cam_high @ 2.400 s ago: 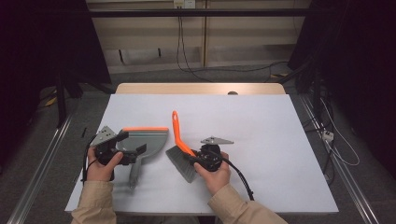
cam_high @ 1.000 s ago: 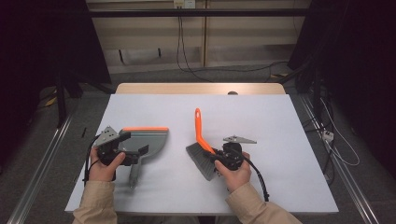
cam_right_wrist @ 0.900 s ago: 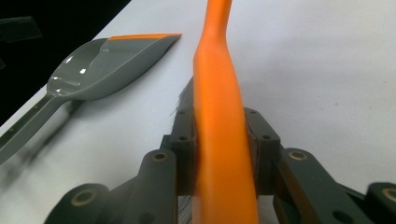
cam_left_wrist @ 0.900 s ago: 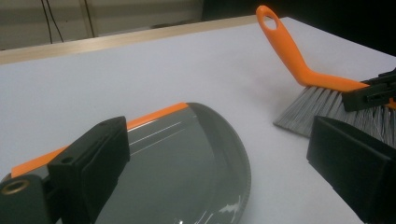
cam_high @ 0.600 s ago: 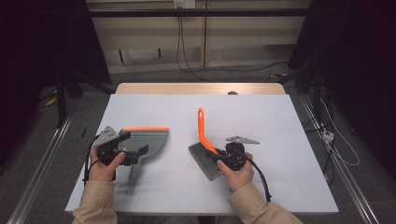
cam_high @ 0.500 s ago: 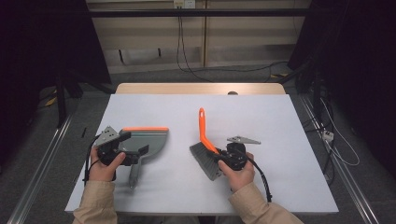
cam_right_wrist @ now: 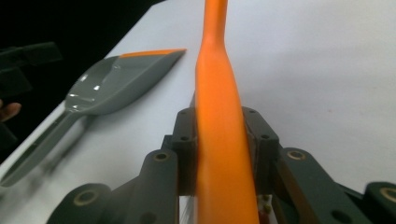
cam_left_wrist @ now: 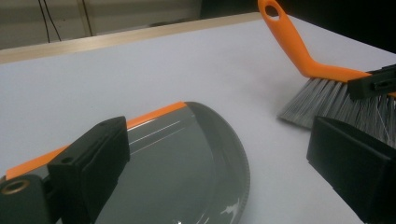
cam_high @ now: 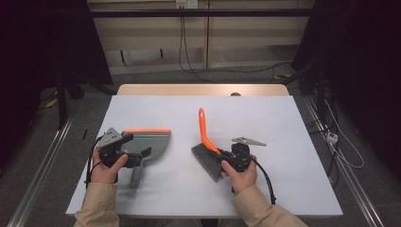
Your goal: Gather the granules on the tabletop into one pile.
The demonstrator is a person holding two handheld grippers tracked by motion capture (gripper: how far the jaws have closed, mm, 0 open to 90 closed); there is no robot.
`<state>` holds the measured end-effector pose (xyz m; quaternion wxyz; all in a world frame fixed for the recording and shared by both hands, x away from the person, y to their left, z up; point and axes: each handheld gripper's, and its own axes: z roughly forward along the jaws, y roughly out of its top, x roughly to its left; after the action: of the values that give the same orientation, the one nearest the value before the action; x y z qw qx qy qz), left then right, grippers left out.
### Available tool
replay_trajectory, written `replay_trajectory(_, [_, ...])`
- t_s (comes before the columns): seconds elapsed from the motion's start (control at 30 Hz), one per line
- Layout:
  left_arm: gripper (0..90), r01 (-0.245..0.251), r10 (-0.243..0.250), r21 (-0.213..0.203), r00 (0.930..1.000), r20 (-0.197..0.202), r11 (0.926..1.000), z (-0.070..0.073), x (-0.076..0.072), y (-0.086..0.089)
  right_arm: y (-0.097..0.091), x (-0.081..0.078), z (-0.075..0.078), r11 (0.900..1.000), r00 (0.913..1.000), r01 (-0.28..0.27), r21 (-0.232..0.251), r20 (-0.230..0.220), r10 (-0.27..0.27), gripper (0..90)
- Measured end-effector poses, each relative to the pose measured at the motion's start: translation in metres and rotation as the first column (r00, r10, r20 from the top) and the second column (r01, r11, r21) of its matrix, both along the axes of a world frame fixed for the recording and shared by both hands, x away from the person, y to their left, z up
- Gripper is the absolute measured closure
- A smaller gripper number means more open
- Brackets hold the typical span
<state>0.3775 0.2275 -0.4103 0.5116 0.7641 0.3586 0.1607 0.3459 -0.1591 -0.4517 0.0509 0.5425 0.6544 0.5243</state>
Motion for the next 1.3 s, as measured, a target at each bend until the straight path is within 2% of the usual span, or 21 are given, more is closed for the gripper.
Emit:
replay_trajectory(0.1, [5.8,0.001,-0.001,0.000,1.0000,-0.001,1.0000,0.000,0.000,0.000,0.002,0.001,0.002,0.9996,0.9999,-0.009,0.026,-0.006,0.009,70.9])
replay_trajectory(0.27, [5.8,0.000,0.000,-0.002,1.0000,-0.001,1.0000,0.000,0.000,0.000,0.006,0.000,0.007,0.9981,0.9990,-0.044,0.042,0.007,0.043,71.0])
replay_trajectory(0.4, [5.8,-0.001,0.001,0.000,1.0000,0.002,1.0000,0.000,0.000,0.001,0.012,-0.001,0.015,0.9953,0.9959,-0.084,0.049,0.038,0.082,71.1])
replay_trajectory(0.57, [5.8,-0.002,0.002,0.000,1.0000,0.002,1.0000,0.000,0.000,0.001,0.011,0.006,0.027,0.9885,0.9866,-0.142,0.052,0.089,0.137,71.1])
replay_trajectory(0.67, [5.8,-0.001,0.001,-0.003,1.0000,0.001,1.0000,0.000,0.000,0.001,0.007,0.013,0.036,0.9844,0.9764,-0.175,0.016,0.131,0.172,71.2])
replay_trajectory(0.73, [5.8,-0.002,0.002,-0.004,1.0000,0.002,1.0000,0.000,0.001,0.001,0.004,0.017,0.041,0.9844,0.9736,-0.176,0.001,0.148,0.174,71.1])
replay_trajectory(0.77, [5.8,-0.002,0.002,-0.004,1.0000,0.002,1.0000,0.000,0.001,0.001,0.002,0.020,0.043,0.9820,0.9682,-0.188,-0.018,0.164,0.189,71.1])
replay_trajectory(0.83, [5.8,-0.002,0.002,-0.002,1.0000,0.001,1.0000,0.000,0.001,0.001,-0.002,0.026,0.047,0.9799,0.9635,-0.194,-0.046,0.179,0.199,71.1])
replay_trajectory(0.87, [5.8,-0.001,0.001,-0.001,1.0000,0.001,1.0000,0.000,0.001,0.001,-0.004,0.029,0.049,0.9764,0.9563,-0.204,-0.070,0.199,0.214,71.1])
replay_trajectory(0.9, [5.8,0.000,0.000,-0.001,1.0000,0.001,1.0000,0.000,0.001,0.001,-0.006,0.032,0.050,0.9750,0.9536,-0.203,-0.091,0.208,0.218,71.2])
replay_trajectory(1.03, [5.8,-0.002,0.002,-0.003,1.0000,0.002,1.0000,0.000,0.001,0.001,-0.015,0.045,0.048,0.9706,0.9461,-0.199,-0.135,0.231,0.227,71.2])
replay_trajectory(1.13, [5.8,-0.002,0.002,-0.002,1.0000,-0.002,1.0000,0.000,0.001,0.001,-0.020,0.054,0.045,0.9643,0.9363,-0.206,-0.166,0.253,0.244,71.2])
replay_trajectory(1.2, [5.8,-0.002,0.002,0.000,1.0000,-0.003,1.0000,0.000,0.001,0.000,-0.021,0.062,0.041,0.9547,0.9271,-0.211,-0.210,0.267,0.263,71.2])
replay_trajectory(1.23, [5.8,-0.002,0.002,0.000,1.0000,-0.002,1.0000,-0.001,0.001,0.000,-0.022,0.065,0.039,0.9523,0.9239,-0.215,-0.216,0.271,0.270,71.2])
replay_trajectory(1.3, [5.8,-0.002,0.002,0.002,1.0000,-0.003,1.0000,-0.001,0.002,0.001,-0.022,0.071,0.034,0.9420,0.9106,-0.239,-0.236,0.282,0.302,71.1])
